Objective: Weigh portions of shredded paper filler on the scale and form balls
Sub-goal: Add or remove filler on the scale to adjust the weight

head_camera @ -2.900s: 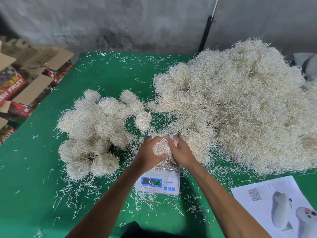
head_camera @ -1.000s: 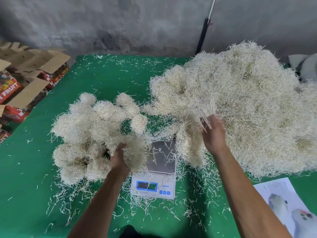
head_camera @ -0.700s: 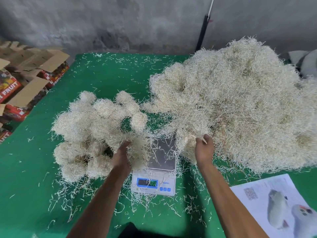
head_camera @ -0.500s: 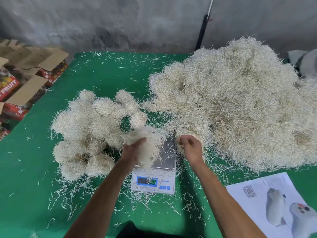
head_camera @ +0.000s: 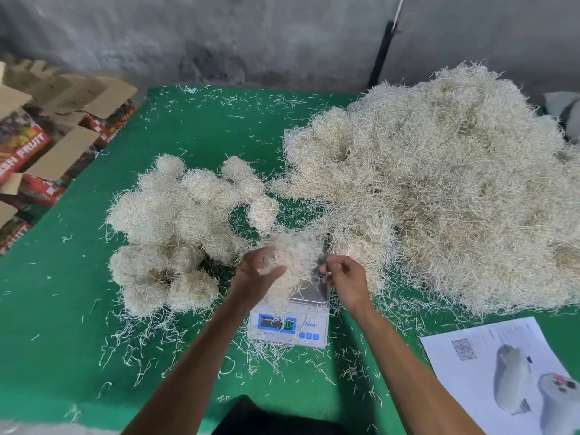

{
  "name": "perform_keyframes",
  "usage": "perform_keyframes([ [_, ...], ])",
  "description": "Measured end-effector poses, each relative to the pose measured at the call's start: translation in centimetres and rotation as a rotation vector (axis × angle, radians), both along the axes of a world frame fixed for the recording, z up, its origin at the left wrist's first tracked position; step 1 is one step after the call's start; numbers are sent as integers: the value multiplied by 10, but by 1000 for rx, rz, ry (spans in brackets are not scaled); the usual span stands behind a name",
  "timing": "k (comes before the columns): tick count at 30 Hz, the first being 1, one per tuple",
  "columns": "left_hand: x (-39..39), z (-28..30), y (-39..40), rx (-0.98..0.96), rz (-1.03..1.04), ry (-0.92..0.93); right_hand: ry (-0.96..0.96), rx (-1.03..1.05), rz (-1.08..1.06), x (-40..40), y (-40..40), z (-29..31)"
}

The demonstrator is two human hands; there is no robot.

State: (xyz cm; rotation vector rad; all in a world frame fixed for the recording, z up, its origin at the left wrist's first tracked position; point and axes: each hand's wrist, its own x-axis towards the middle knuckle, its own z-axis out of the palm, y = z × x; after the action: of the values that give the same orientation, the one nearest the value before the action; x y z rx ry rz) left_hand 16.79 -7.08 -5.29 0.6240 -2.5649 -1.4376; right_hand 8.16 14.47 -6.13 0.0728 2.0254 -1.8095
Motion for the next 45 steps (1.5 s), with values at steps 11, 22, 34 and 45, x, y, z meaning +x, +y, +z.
perform_keyframes([
  [11, 8, 12, -5, 78, 36, -23, 93, 110, -57, 2, 4, -5],
  [22, 15, 11, -8, -38, 147, -25, 181, 115, -54, 4, -1, -9],
  [34, 18, 8, -5, -64, 161, -72, 191, 136, -22, 5, -5, -6],
  [45, 12, 10, 0, -15, 220, -166, 202, 150, -35, -7, -19, 6],
])
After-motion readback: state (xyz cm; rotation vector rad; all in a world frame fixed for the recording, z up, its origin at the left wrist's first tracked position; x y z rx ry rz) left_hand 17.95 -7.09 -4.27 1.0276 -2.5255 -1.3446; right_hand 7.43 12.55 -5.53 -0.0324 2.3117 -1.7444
